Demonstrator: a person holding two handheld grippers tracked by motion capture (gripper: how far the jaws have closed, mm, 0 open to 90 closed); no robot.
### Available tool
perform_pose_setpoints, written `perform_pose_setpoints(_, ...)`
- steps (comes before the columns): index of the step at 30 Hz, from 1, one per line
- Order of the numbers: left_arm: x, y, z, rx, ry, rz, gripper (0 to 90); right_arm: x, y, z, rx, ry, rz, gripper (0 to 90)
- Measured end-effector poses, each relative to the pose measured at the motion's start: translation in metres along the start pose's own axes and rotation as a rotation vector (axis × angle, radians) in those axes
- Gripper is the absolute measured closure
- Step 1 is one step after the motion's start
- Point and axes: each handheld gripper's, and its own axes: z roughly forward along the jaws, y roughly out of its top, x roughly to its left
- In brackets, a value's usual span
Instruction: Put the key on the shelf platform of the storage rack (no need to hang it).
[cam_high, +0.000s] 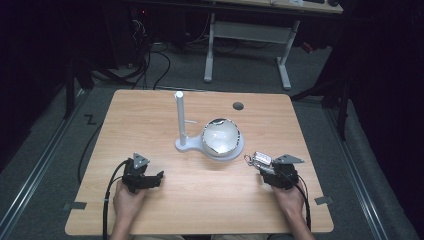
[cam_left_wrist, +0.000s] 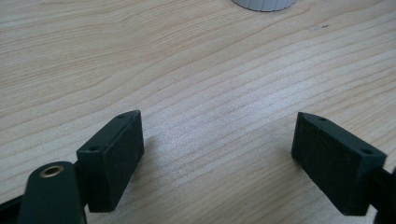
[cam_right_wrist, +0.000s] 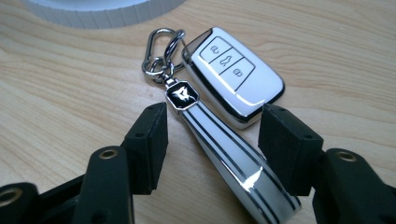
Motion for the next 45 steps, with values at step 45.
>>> perform_pose_setpoints(45, 0.0, 0.0, 0.0, -0.003, 0.002, -0.002, 17.2, -0.001, 0.004, -0.018, -0.085, 0.16, 0.028, 75.4)
